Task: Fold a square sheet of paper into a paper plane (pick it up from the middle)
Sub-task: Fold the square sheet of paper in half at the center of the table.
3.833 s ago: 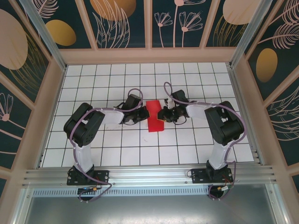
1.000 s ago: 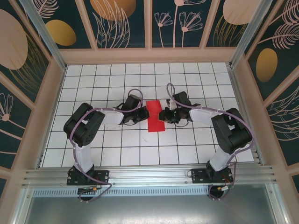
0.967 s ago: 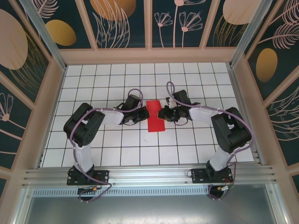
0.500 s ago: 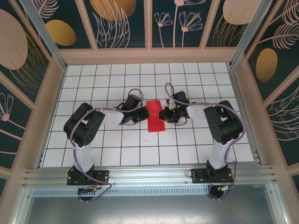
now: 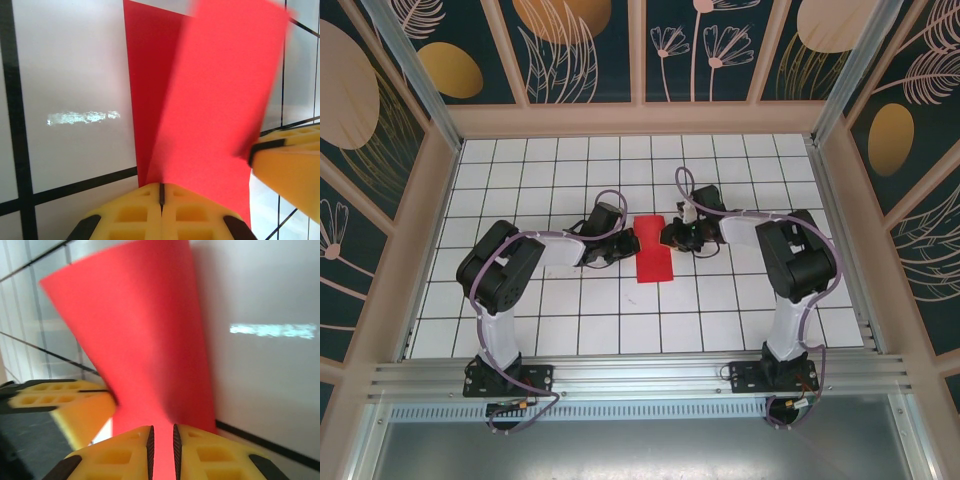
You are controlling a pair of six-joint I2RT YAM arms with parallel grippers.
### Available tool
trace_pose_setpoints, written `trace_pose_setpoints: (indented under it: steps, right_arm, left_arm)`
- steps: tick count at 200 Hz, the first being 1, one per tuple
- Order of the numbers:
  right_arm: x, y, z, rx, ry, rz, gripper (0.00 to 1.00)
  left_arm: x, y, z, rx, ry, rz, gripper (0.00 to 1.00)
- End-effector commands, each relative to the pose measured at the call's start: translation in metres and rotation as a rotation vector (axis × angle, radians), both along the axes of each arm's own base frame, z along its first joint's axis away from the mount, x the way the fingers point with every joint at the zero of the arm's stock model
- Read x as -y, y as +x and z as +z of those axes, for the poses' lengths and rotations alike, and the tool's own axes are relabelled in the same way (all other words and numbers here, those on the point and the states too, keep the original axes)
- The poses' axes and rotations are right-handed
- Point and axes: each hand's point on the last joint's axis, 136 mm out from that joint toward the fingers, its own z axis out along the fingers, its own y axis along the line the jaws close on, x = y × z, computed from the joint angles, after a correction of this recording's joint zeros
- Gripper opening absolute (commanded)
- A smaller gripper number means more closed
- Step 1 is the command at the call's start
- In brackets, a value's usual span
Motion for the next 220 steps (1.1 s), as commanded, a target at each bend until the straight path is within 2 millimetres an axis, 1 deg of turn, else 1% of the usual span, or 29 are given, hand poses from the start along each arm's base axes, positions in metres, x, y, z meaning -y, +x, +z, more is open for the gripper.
trace_pose_setpoints:
  steps: [1, 14, 24, 38, 56, 67, 75, 83, 112, 141, 153, 163, 175, 202, 220]
  right_arm:
    - [0.005, -0.007, -0.018, -0.039, -0.022, 0.002, 0.21]
    - [0.007, -0.008, -0.022, -0.050, -0.040, -0.004, 0.21]
    - [0.006, -0.007, -0.018, -0.047, -0.038, -0.005, 0.21]
    - [0.002, -0.001, -0.003, -0.018, -0.019, 0.002, 0.21]
    - [-0.004, 0.013, 0.020, 0.041, 0.001, 0.012, 0.21]
    - [-0.007, 0.021, 0.028, 0.060, 0.017, 0.018, 0.21]
    - [-0.008, 0.025, 0.028, 0.061, 0.026, 0.018, 0.21]
    - [-0.009, 0.029, 0.025, 0.057, 0.024, 0.016, 0.21]
    - [-0.008, 0.034, 0.003, 0.021, 0.001, 0.011, 0.21]
    - [-0.001, 0.028, -0.021, -0.020, -0.031, -0.004, 0.21]
    - [0.003, 0.026, -0.028, -0.033, -0.047, -0.009, 0.21]
    - [0.004, 0.026, -0.028, -0.036, -0.052, -0.010, 0.21]
    - [0.004, 0.027, -0.023, -0.029, -0.046, -0.010, 0.21]
    - [-0.003, 0.043, 0.008, 0.031, 0.010, -0.004, 0.21]
    - [-0.006, 0.054, 0.020, 0.057, 0.028, -0.001, 0.21]
  left_arm:
    - [-0.031, -0.035, -0.059, -0.165, 0.173, 0.001, 0.00]
    - [-0.031, -0.036, -0.059, -0.162, 0.172, 0.004, 0.00]
    - [-0.032, -0.036, -0.059, -0.160, 0.171, 0.007, 0.00]
    - [-0.033, -0.037, -0.060, -0.162, 0.175, 0.003, 0.00]
    - [-0.035, -0.039, -0.061, -0.162, 0.182, 0.003, 0.00]
    - [-0.034, -0.038, -0.062, -0.162, 0.181, 0.000, 0.00]
    - [-0.033, -0.038, -0.062, -0.163, 0.179, 0.000, 0.00]
    - [-0.033, -0.038, -0.062, -0.164, 0.179, 0.001, 0.00]
    - [-0.034, -0.037, -0.062, -0.167, 0.180, 0.009, 0.00]
    - [-0.032, -0.035, -0.060, -0.166, 0.179, 0.012, 0.00]
    - [-0.032, -0.035, -0.061, -0.168, 0.181, 0.013, 0.00]
    - [-0.032, -0.035, -0.062, -0.171, 0.180, 0.014, 0.00]
    - [-0.032, -0.035, -0.063, -0.171, 0.184, 0.011, 0.00]
    - [-0.032, -0.035, -0.063, -0.172, 0.185, 0.006, 0.00]
    - [-0.033, -0.036, -0.063, -0.172, 0.190, 0.003, 0.00]
